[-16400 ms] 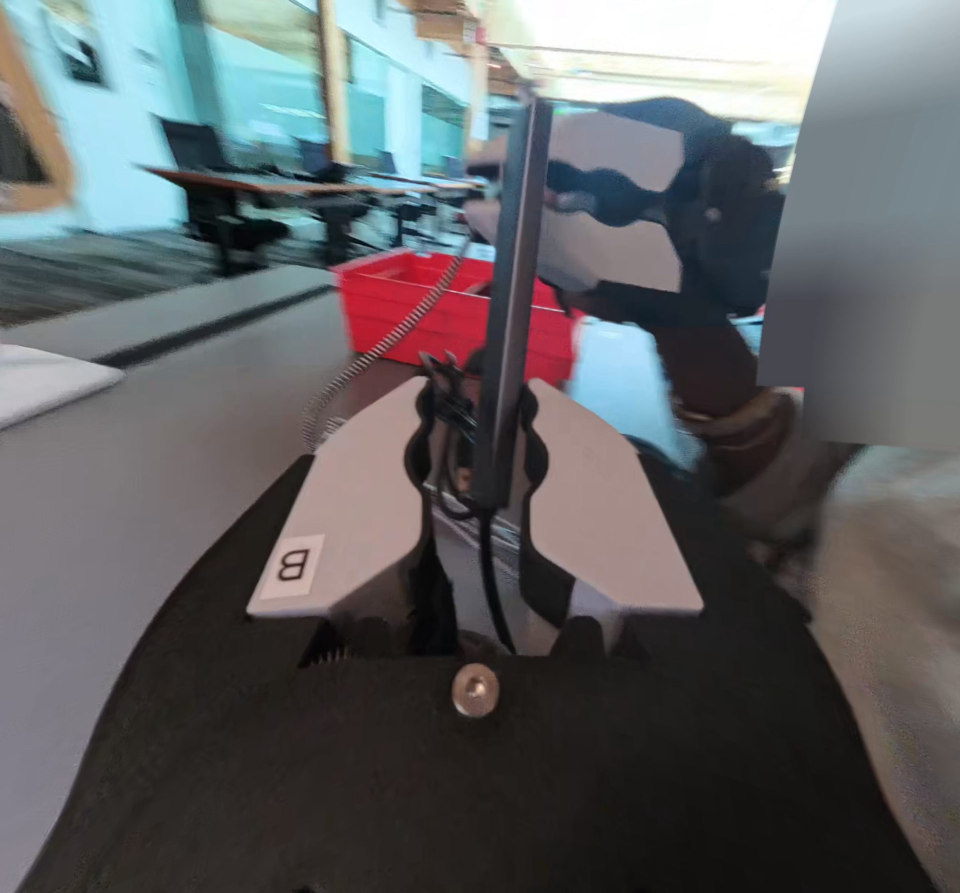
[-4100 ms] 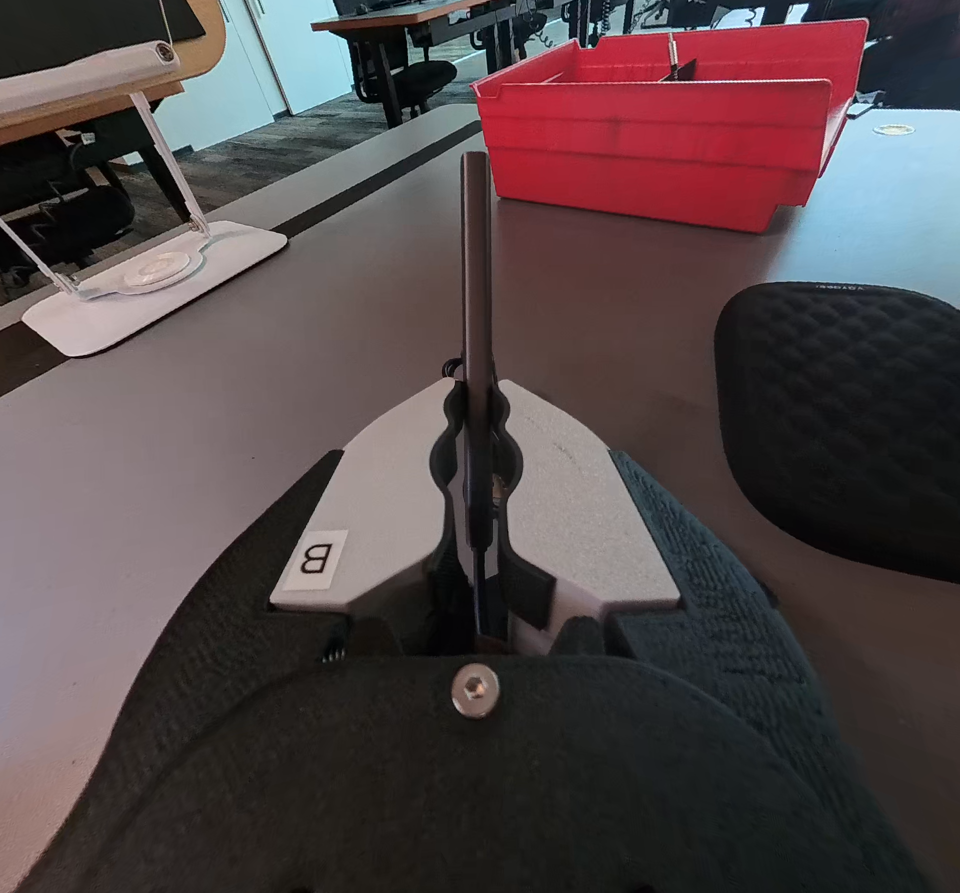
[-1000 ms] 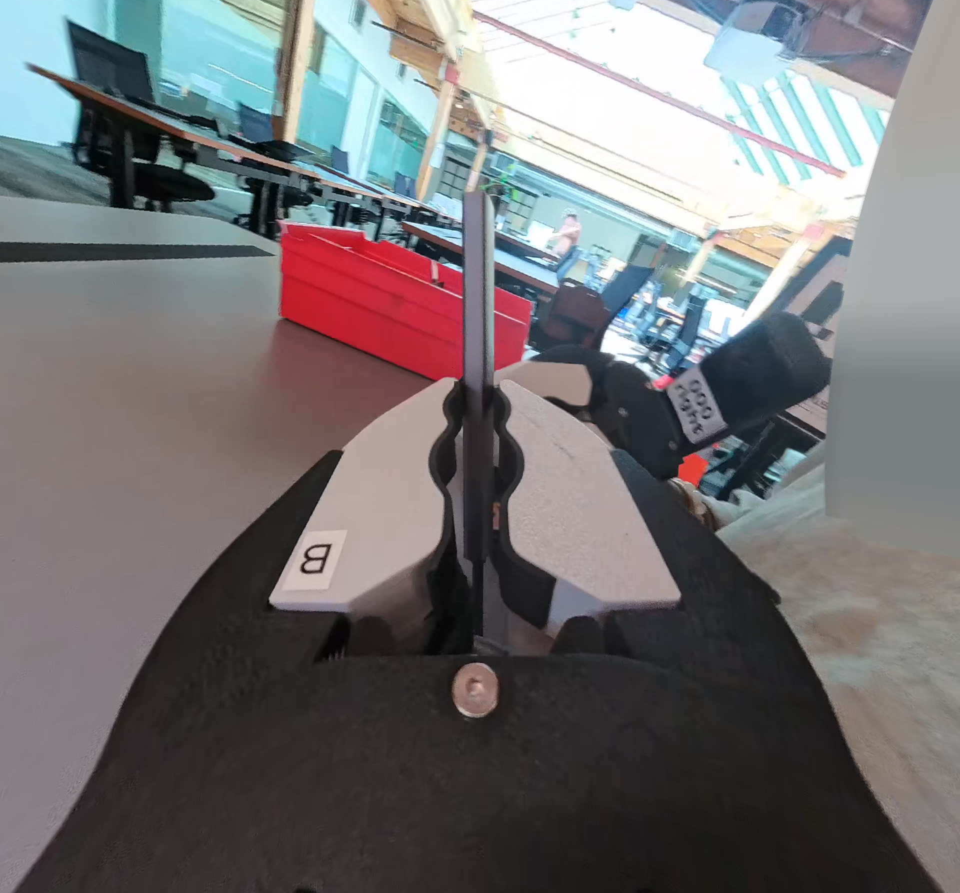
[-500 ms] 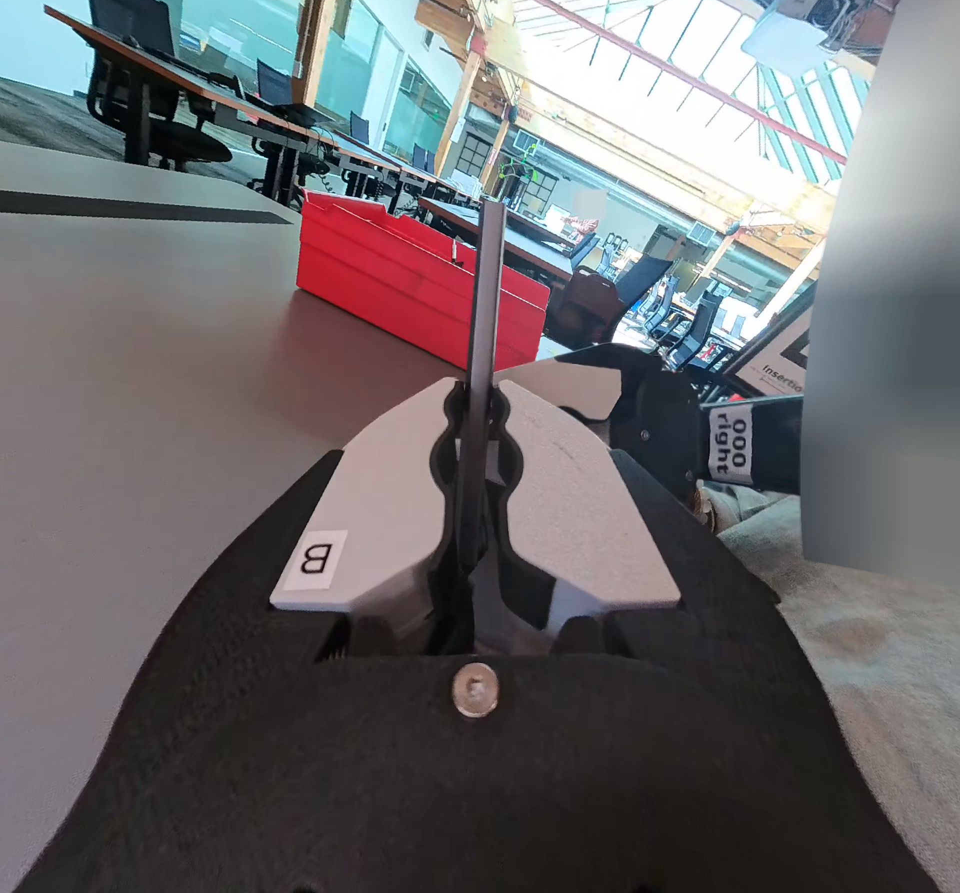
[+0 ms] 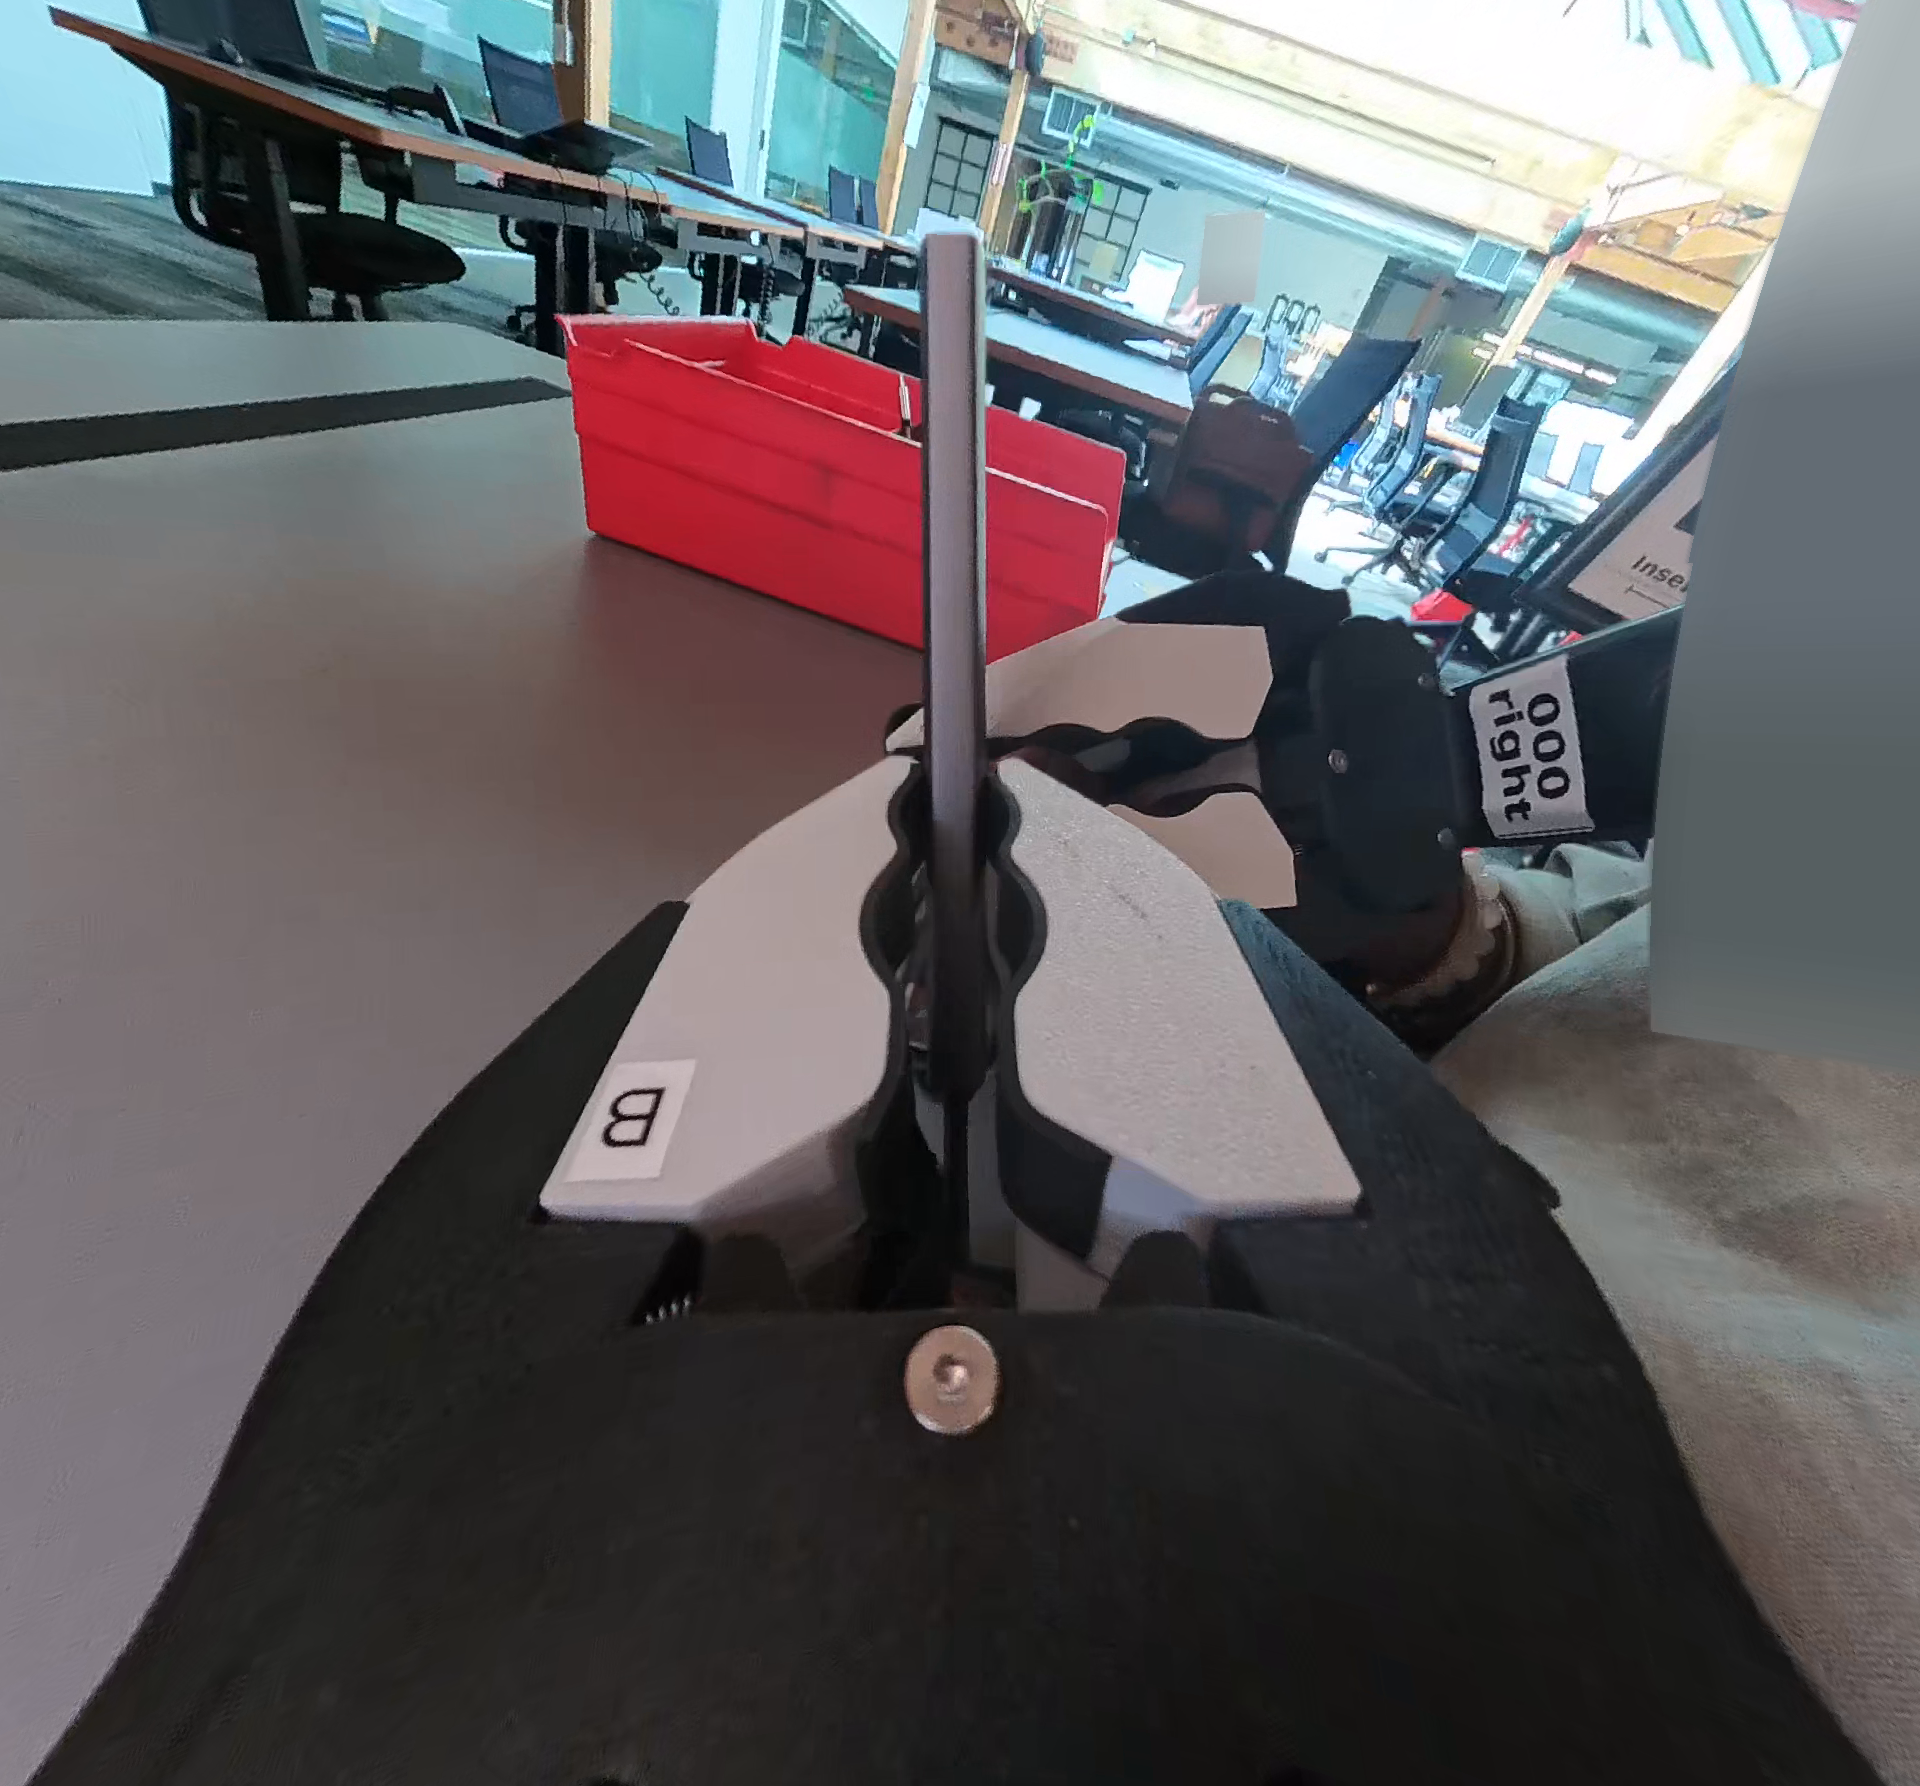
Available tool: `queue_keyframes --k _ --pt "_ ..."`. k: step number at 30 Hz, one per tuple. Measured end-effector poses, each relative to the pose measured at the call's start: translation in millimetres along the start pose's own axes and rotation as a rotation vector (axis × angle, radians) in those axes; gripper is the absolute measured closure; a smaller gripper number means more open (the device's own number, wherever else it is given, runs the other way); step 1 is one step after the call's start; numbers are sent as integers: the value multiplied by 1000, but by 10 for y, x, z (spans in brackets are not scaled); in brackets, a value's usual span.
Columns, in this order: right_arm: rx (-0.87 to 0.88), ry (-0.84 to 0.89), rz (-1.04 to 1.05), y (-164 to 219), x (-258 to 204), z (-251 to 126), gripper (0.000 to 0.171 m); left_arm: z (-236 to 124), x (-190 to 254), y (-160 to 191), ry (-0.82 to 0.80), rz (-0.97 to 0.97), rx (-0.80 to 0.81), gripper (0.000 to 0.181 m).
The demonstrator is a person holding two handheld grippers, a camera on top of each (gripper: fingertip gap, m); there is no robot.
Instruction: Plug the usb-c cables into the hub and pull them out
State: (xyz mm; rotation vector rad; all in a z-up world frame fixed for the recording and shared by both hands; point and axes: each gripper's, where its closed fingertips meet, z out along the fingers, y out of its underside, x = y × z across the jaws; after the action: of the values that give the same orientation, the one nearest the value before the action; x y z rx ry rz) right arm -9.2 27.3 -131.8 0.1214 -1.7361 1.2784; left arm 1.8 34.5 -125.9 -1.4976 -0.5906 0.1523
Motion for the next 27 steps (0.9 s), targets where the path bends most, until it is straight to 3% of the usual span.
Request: queue_keyframes --k 7,27 --pt "-85 61 -141 62 1 88 167 -37 -91 -55 -44 -39 44 173" --pt "-191 -62 -48 361 -132 12 169 89 -131 142 -69 -40 -72 173"
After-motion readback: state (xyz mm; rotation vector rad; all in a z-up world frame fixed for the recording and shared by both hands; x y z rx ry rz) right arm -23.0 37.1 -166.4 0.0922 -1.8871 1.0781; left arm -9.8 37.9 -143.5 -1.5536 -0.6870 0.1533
